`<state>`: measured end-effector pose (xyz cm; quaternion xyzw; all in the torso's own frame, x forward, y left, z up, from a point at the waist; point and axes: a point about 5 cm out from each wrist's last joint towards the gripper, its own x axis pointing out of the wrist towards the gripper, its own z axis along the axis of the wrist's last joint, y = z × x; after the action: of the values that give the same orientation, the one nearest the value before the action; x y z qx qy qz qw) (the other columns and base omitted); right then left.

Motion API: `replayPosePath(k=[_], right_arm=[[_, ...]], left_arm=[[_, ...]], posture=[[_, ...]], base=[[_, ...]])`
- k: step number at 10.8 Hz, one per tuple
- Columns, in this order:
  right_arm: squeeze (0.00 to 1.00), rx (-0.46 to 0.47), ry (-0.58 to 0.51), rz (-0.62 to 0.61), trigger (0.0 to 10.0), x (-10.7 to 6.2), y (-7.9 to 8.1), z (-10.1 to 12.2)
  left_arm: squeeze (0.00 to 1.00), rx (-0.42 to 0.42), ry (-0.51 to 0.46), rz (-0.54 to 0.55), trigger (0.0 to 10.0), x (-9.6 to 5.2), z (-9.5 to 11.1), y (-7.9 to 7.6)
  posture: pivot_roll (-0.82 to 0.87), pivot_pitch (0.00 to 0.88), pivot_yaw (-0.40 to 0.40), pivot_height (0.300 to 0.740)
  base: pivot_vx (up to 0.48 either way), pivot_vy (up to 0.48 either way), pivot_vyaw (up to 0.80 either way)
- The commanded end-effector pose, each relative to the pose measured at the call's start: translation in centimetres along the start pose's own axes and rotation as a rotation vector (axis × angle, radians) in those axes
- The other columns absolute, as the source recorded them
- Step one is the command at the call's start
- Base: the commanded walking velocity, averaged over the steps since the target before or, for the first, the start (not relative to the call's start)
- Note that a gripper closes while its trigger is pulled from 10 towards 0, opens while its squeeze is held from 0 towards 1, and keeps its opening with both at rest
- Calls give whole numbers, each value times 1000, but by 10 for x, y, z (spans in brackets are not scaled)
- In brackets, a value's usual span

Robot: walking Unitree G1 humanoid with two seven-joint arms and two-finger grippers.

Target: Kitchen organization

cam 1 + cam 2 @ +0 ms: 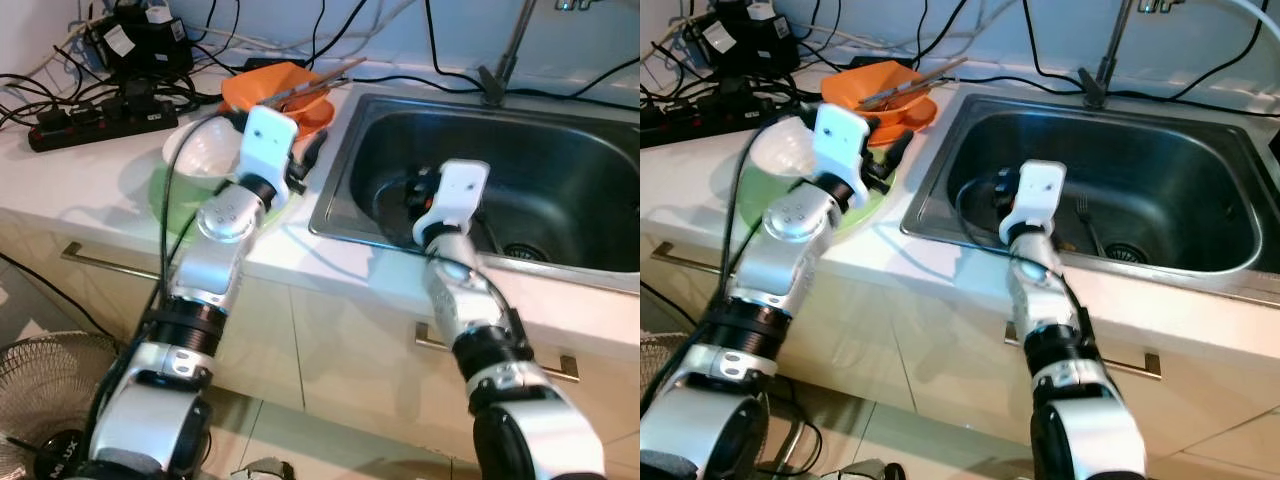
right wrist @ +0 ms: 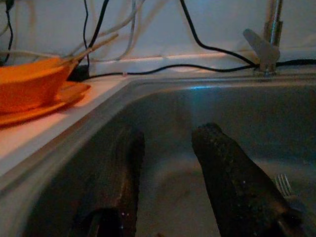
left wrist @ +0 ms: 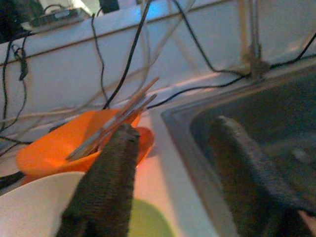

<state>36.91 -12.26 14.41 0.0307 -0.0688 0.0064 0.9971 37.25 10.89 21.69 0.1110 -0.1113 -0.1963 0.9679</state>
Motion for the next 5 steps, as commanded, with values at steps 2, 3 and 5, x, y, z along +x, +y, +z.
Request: replayPosePath(k=[2, 3, 5], right_arm=[[0, 15, -9, 10, 10000, -2, 3, 2], [0, 19, -8, 12, 10000, -3, 4, 3], [0, 23, -1, 20, 10000, -4, 8, 1]], left_arm=[[1000, 77, 14, 63, 10000, -2, 12, 24], [965, 105, 34, 61, 10000, -4, 15, 31], [0, 111, 60, 15, 10000, -5, 19, 35]], posture=[[48, 27, 72, 740], [53, 26, 73, 740], [60, 20, 76, 740]], base=[[0, 0, 0], [0, 0, 0], [0, 0, 0]])
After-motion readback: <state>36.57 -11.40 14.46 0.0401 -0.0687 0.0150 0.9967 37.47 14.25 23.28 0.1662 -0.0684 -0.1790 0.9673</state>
